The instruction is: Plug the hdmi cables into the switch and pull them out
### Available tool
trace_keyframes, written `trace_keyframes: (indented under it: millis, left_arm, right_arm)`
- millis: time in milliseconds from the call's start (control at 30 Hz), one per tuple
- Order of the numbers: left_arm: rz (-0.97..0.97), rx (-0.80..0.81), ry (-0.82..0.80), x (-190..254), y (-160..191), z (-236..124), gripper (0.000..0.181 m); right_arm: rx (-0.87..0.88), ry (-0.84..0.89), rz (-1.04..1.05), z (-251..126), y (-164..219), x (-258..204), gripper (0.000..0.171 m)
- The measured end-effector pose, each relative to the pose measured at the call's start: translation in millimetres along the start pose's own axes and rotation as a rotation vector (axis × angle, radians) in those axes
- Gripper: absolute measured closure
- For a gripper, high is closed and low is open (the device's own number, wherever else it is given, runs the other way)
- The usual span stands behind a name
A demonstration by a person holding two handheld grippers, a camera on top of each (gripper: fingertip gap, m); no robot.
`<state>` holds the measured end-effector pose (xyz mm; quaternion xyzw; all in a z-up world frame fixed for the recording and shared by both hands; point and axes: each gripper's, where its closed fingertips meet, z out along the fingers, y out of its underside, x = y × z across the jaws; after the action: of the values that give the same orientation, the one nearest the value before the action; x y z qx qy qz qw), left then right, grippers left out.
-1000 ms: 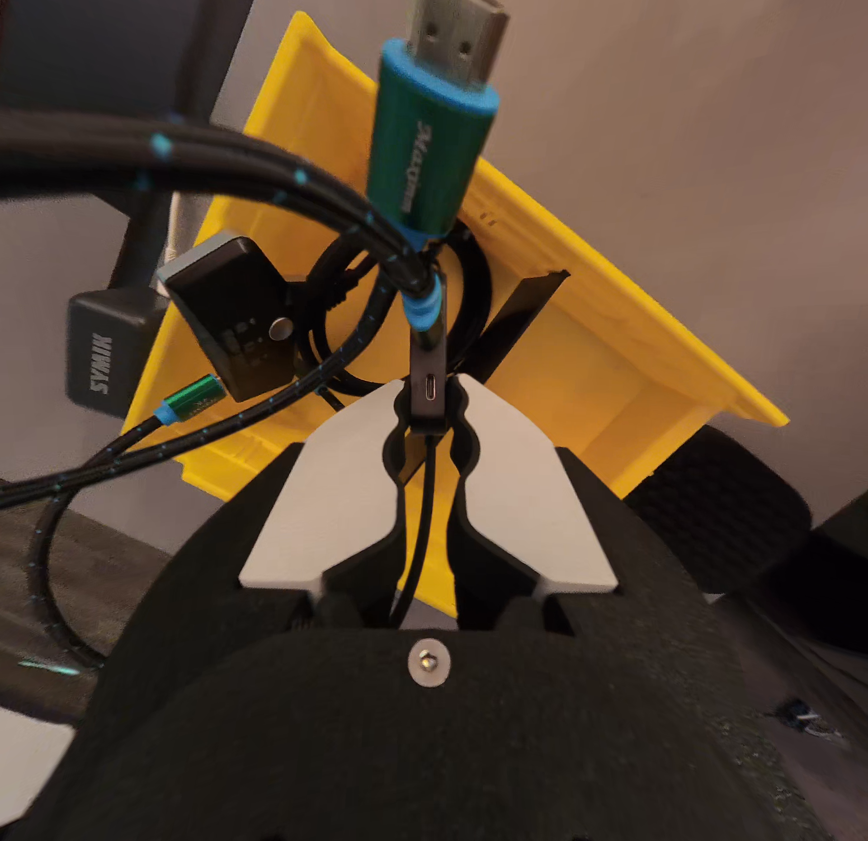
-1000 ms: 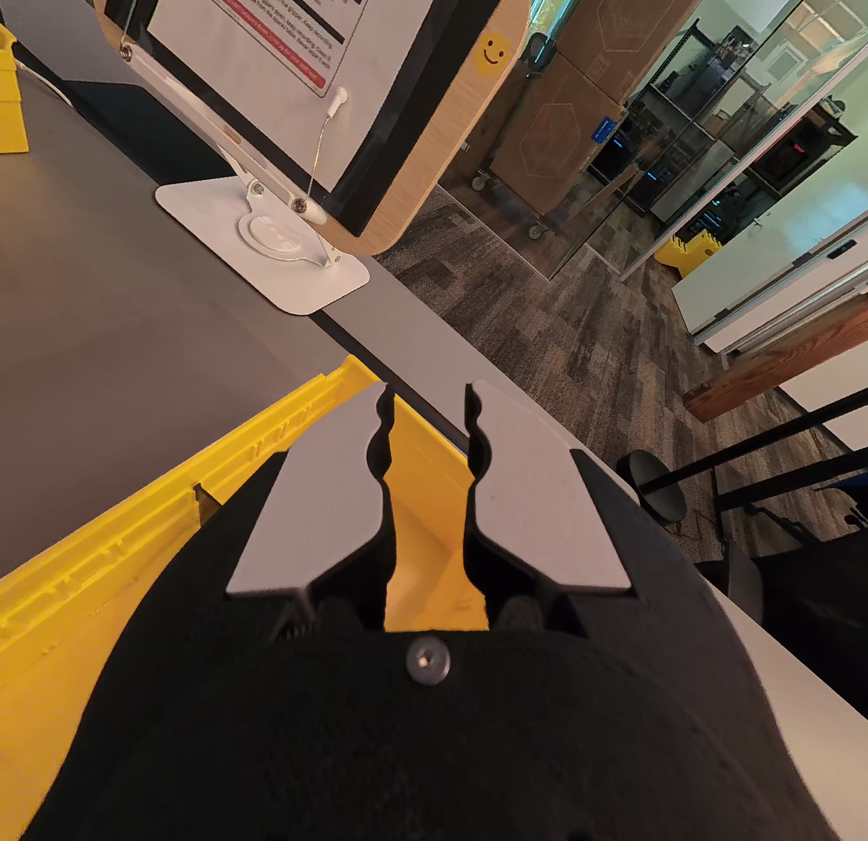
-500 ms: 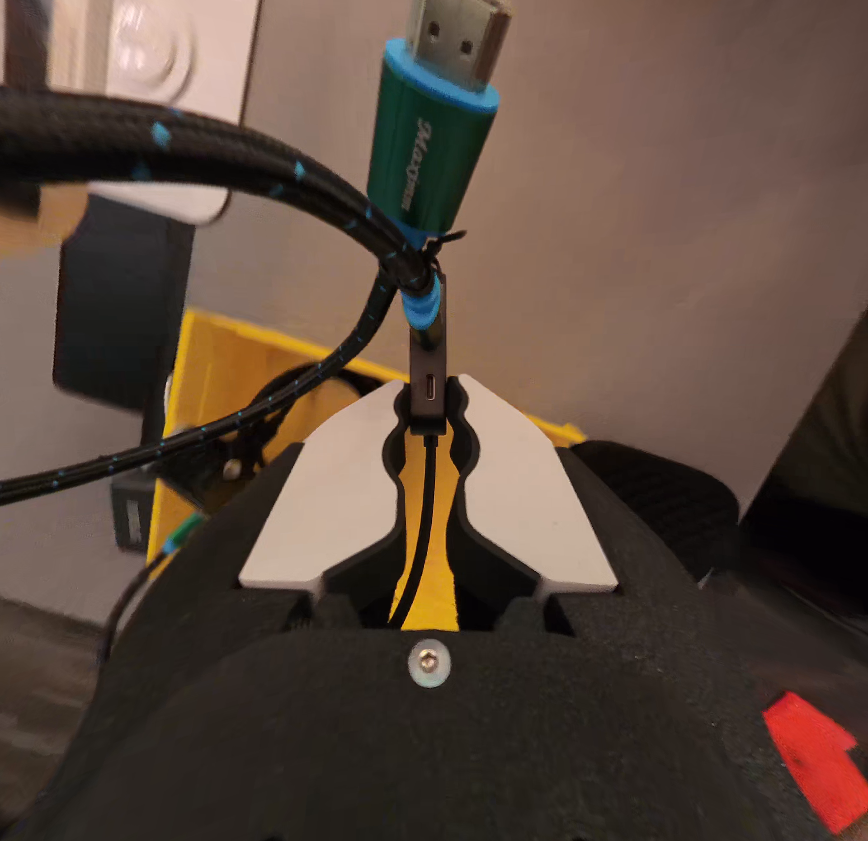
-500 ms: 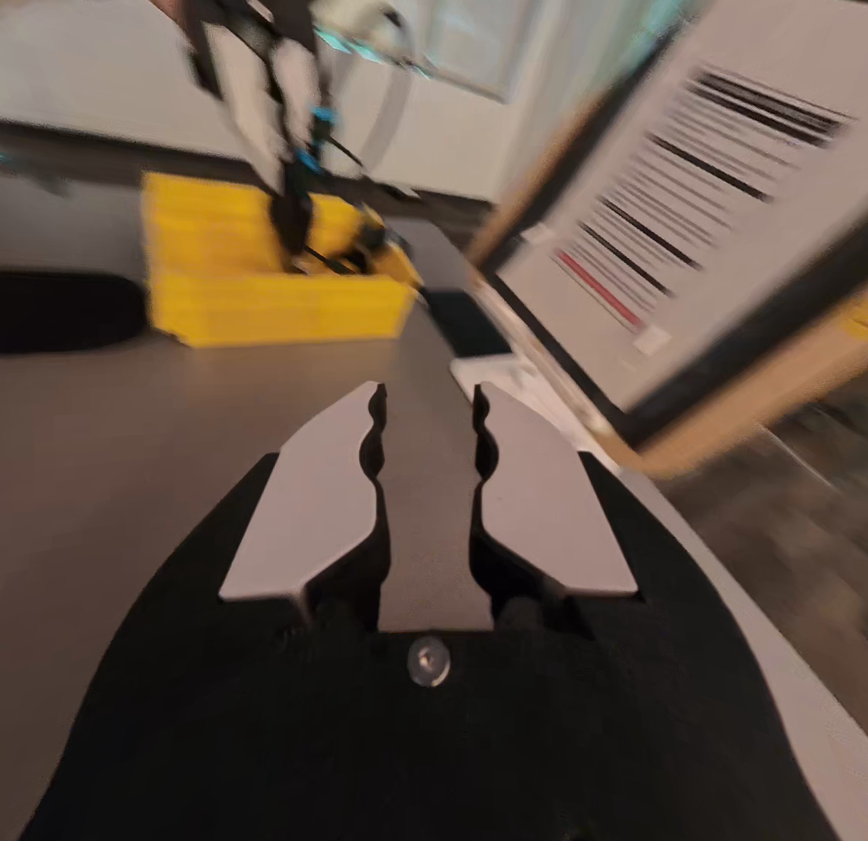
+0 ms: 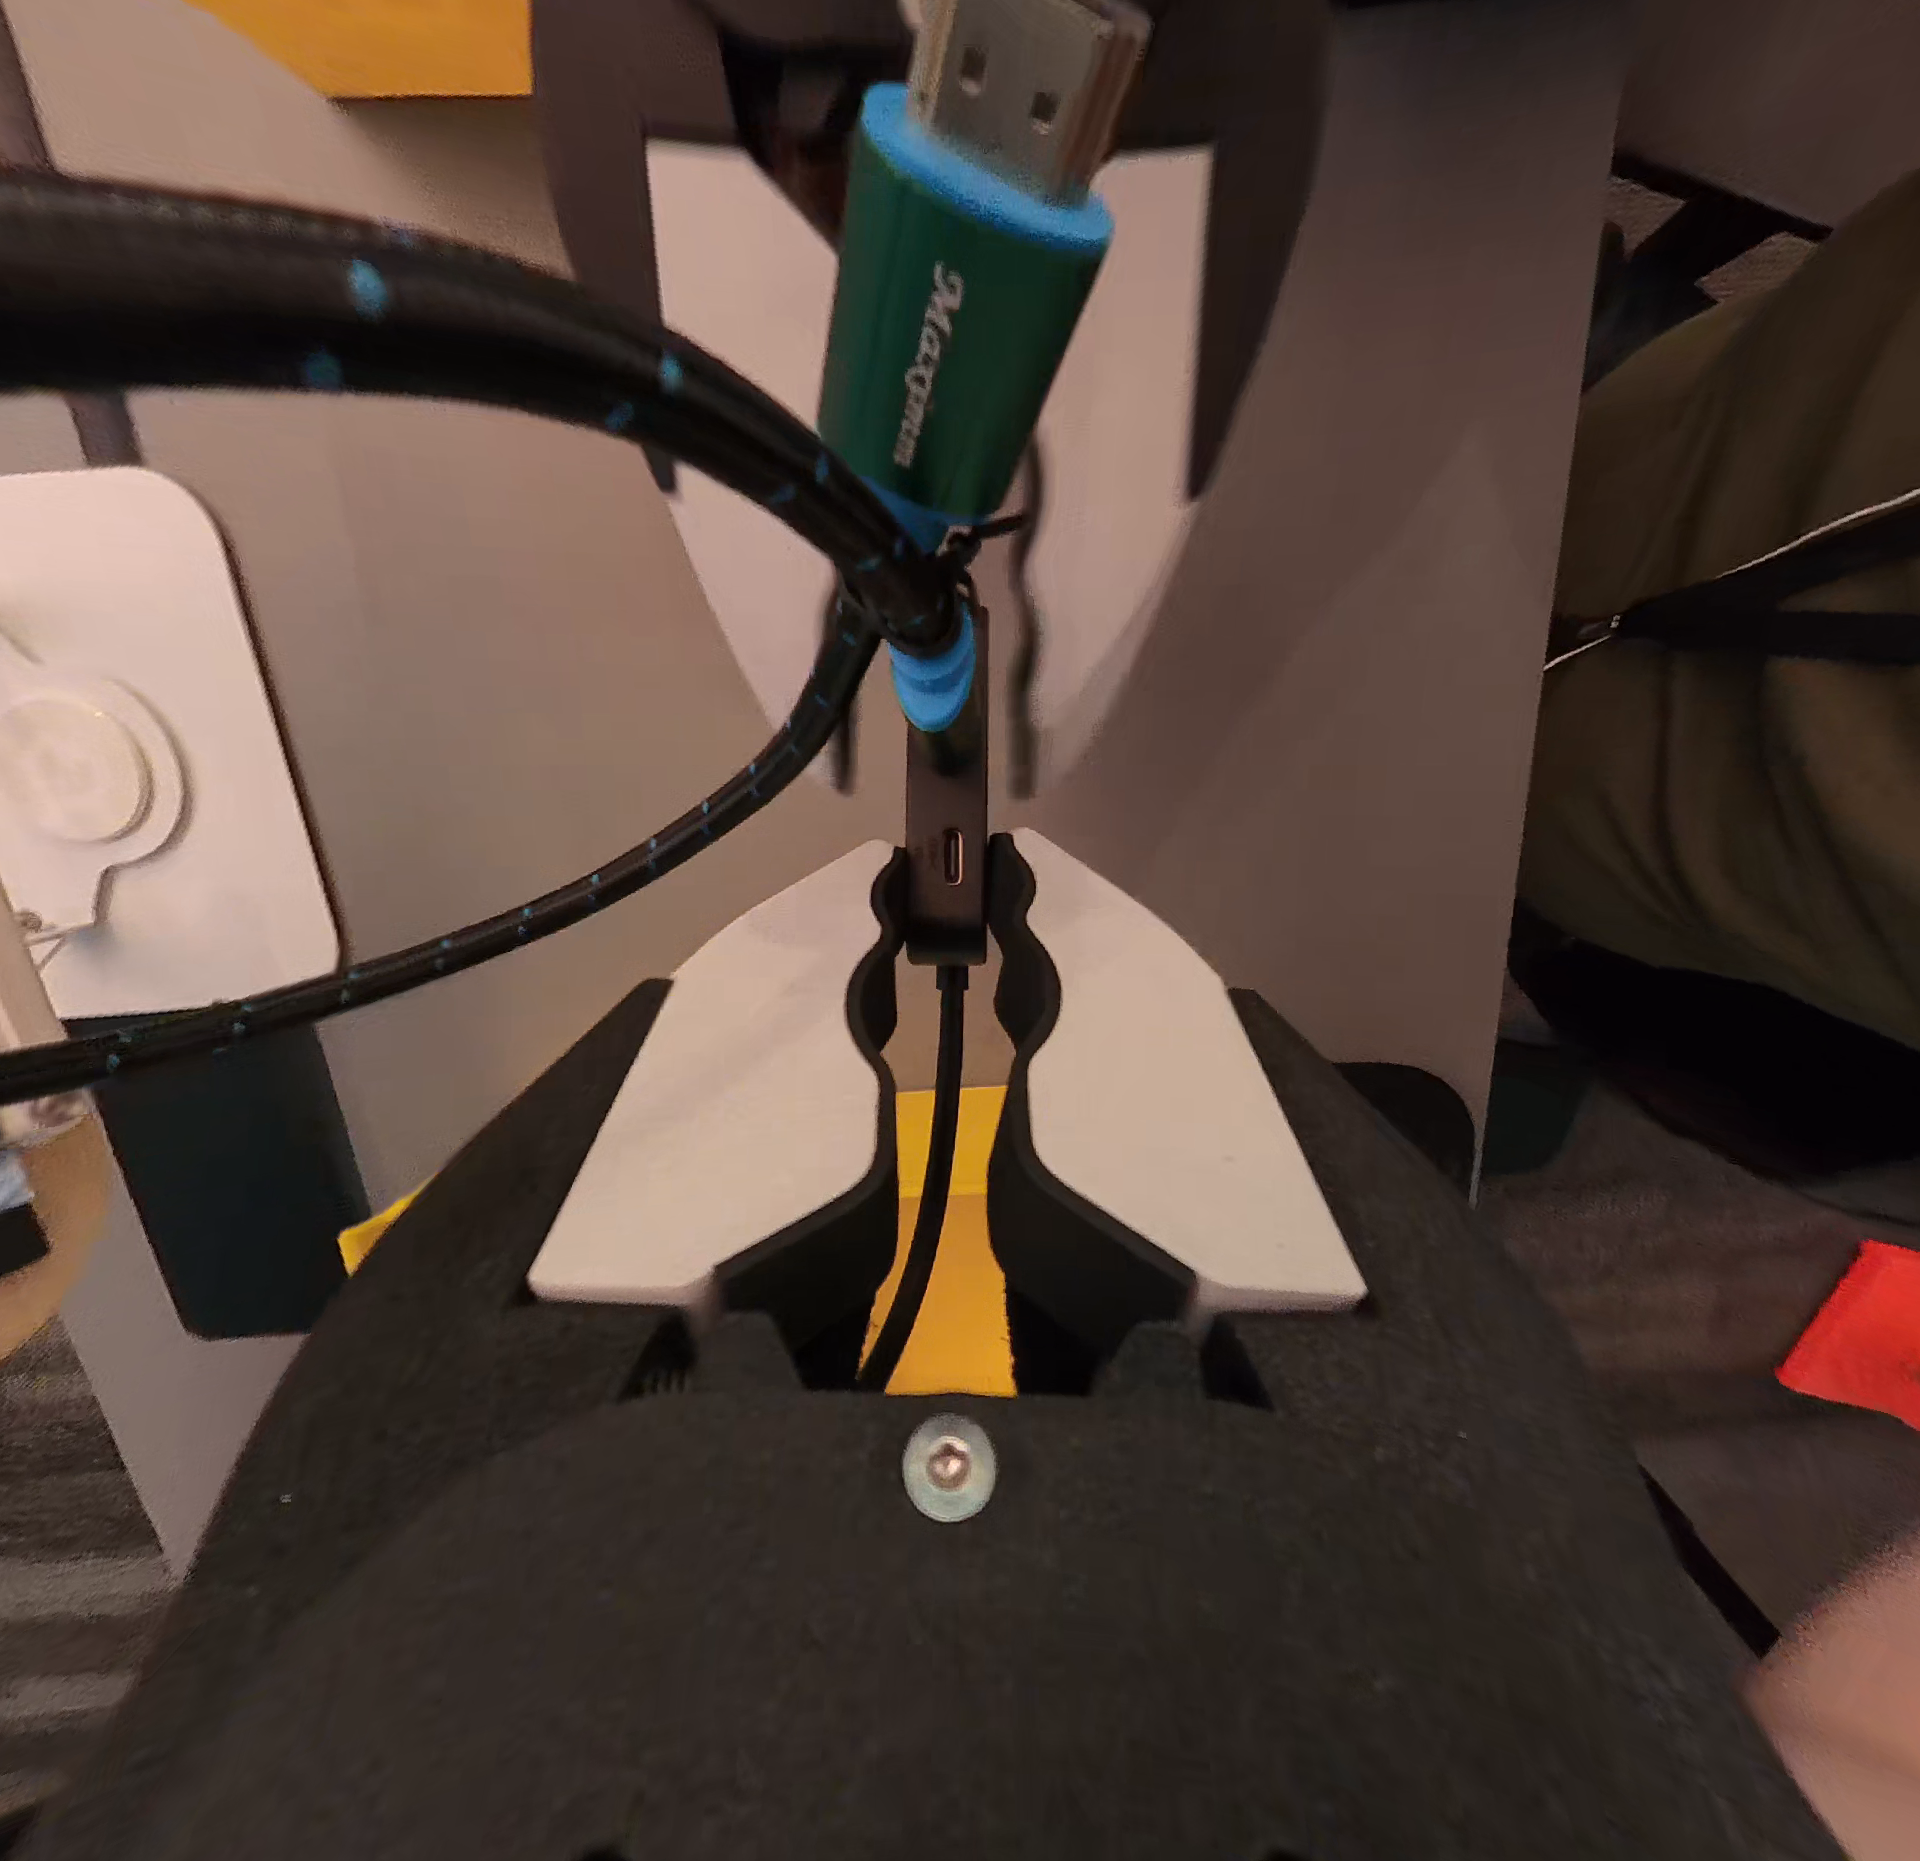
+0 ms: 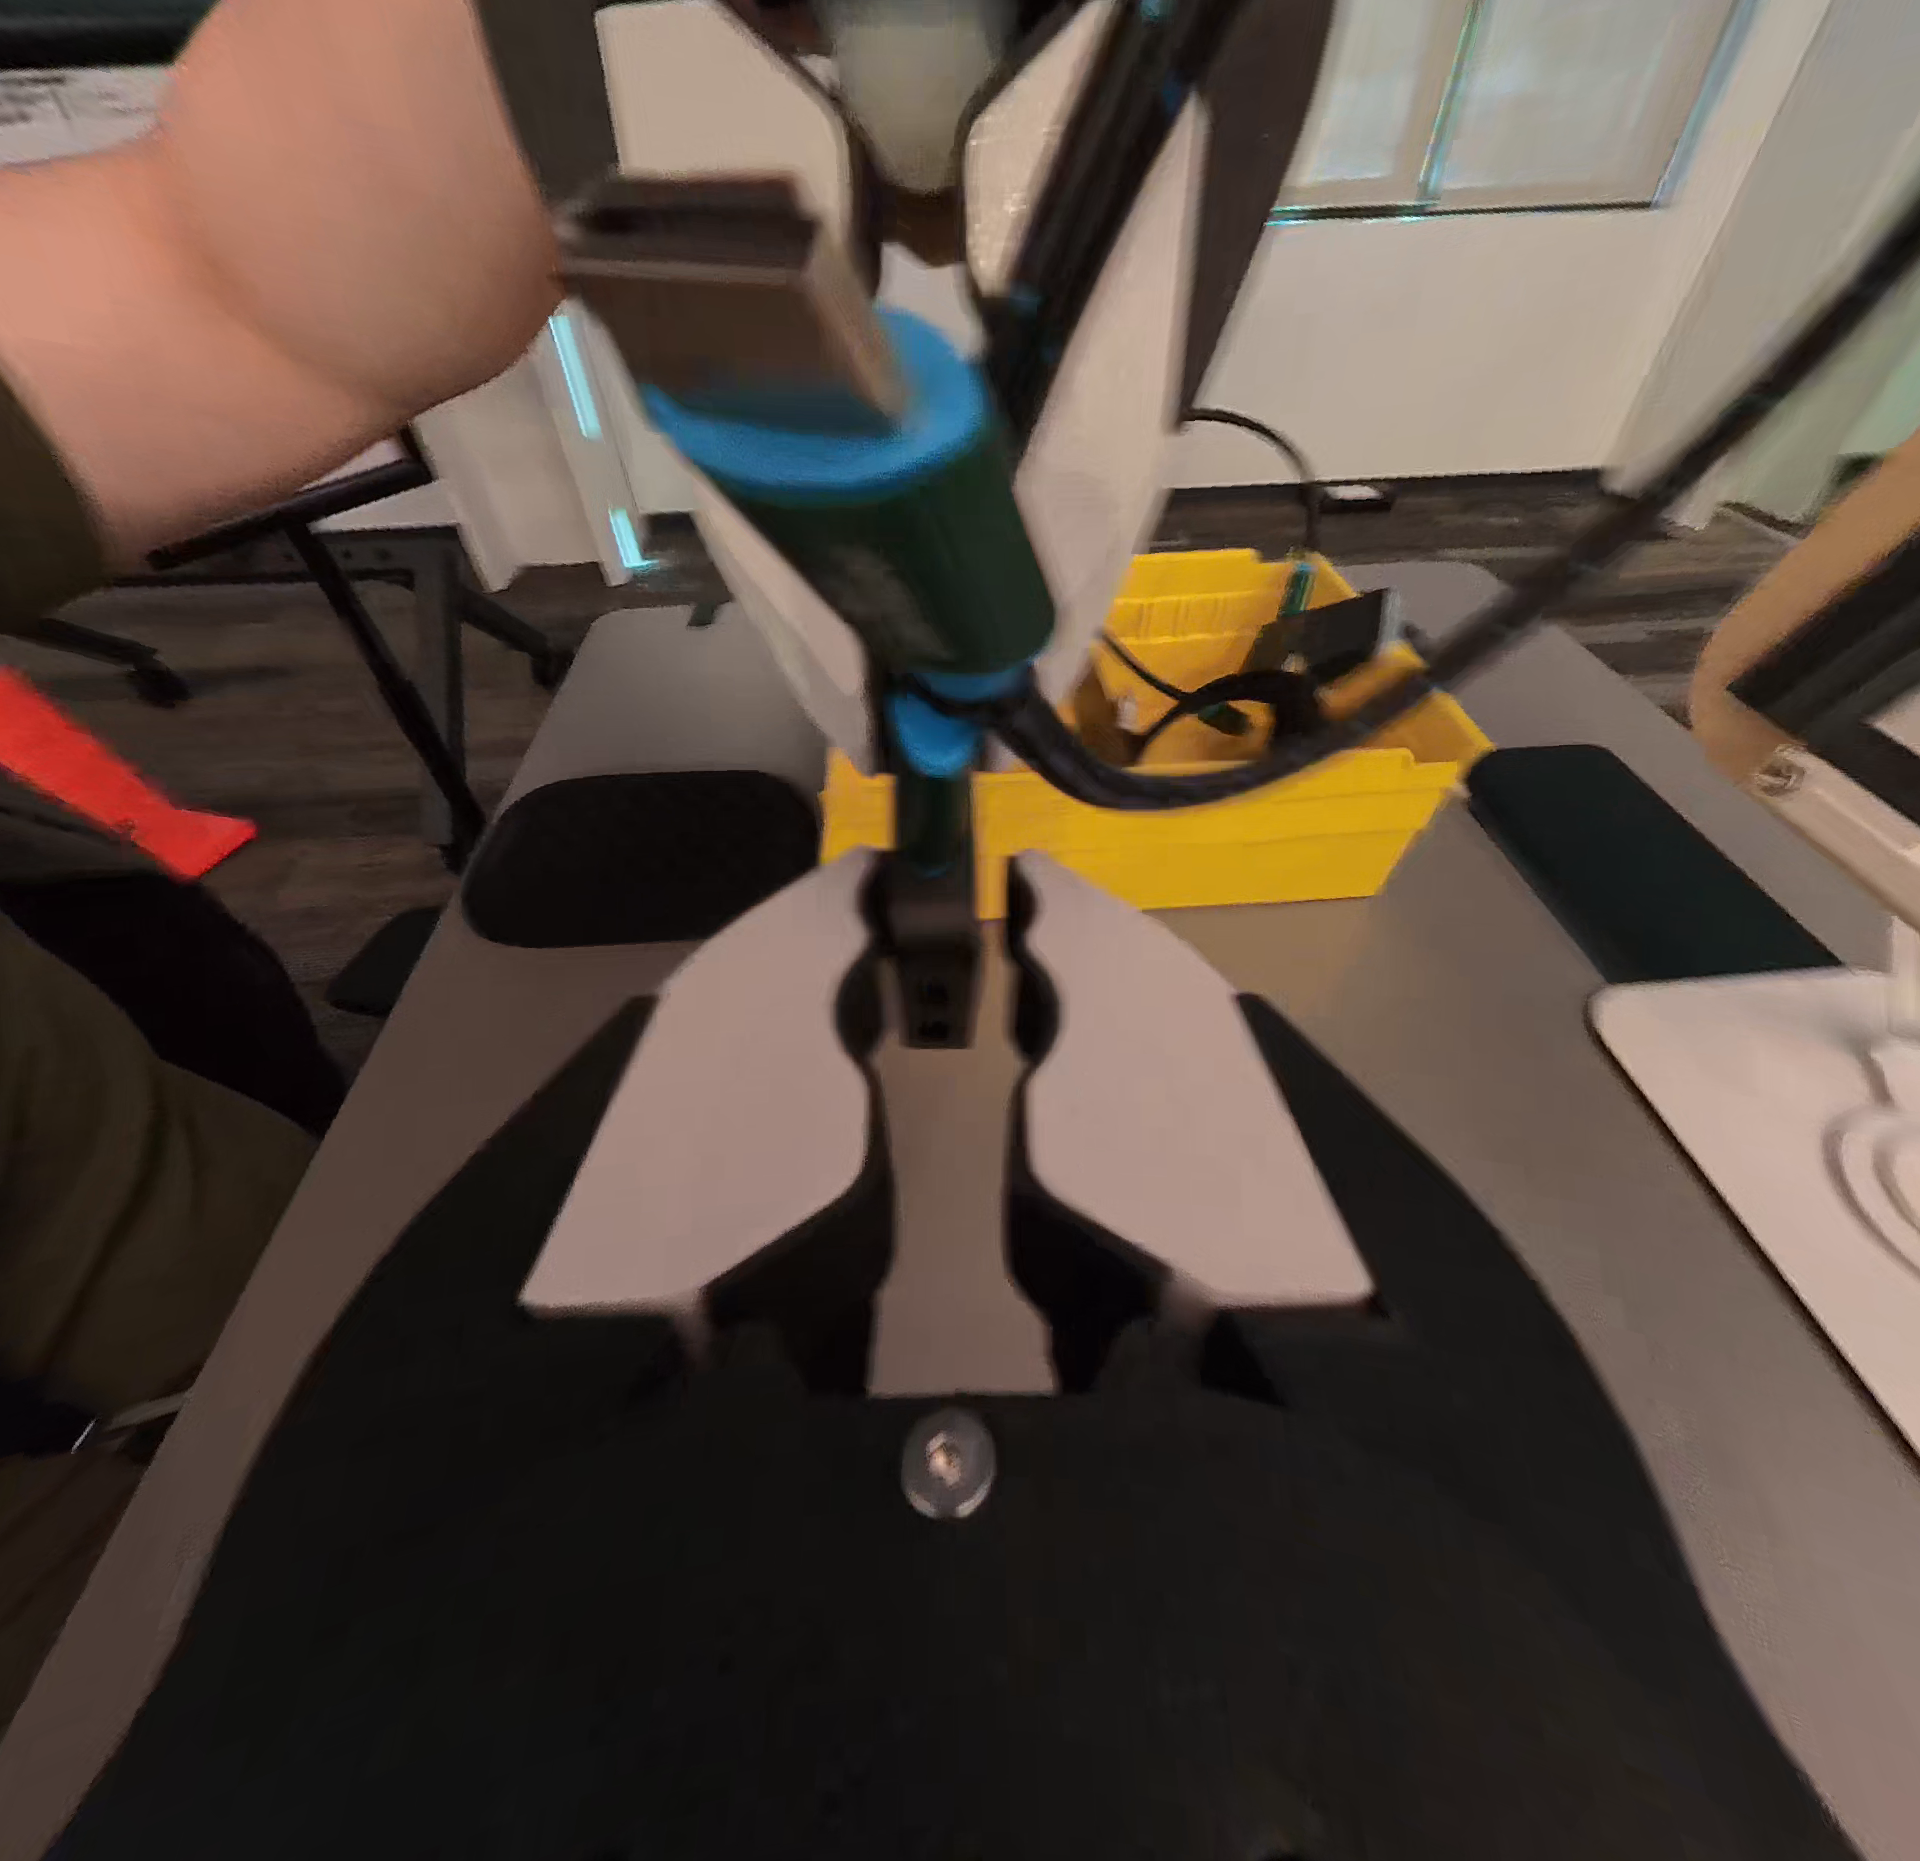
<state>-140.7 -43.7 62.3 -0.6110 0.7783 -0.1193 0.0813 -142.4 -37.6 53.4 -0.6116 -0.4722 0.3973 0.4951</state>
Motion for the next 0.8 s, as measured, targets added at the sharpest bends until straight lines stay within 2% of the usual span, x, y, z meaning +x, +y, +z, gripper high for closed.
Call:
trace_keyframes:
  millis: [33,133,267,400,500,600,633,667,733,800]
  left_arm:
    - [0.008,-0.011,0.001,-0.5,-2.7,1.7,0.167]
    - [0.047,0.002,-0.079,-14.0,-15.4,4.2,0.164]
    - [0.04,0.188,-0.15,-24.8,-61.1,-16.8,0.155]
    - [0.122,0.386,-0.301,-16.0,-96.5,-51.2,0.141]
    - [0.205,0.38,-0.629,-19.2,-84.8,-55.9,0.126]
    - [0.323,0.309,-1.119,-32.6,-56.8,-47.5,0.125]
    - [0.355,0.276,-1.225,-34.3,-49.6,-38.2,0.132]
    - [0.378,0.249,-1.296,-36.2,-45.6,-26.9,0.128]
    - [0.398,0.234,-1.347,-39.8,-44.7,-2.4,0.107]
    - [0.397,0.241,-1.405,-47.0,-48.5,6.4,0.094]
  right_arm:
    - [-0.008,-0.024,-0.002,0.3,2.5,-2.5,0.157]
    - [0.001,0.023,0.041,-1.4,6.1,9.2,0.157]
    - [0.042,0.04,0.143,-4.7,11.3,26.2,0.157]
    - [0.094,0.079,0.288,-14.9,11.4,44.6,0.157]
    - [0.137,0.131,0.374,-30.6,1.9,54.9,0.157]
    - [0.182,0.134,0.431,-46.0,-12.2,56.3,0.157]
    - [0.193,0.128,0.452,-49.3,-16.2,55.7,0.157]
    - [0.211,0.122,0.48,-52.0,-20.2,55.5,0.157]
    - [0.239,0.09,0.553,-54.5,-26.0,52.7,0.157]
    - [0.258,0.052,0.631,-54.9,-28.8,48.4,0.157]
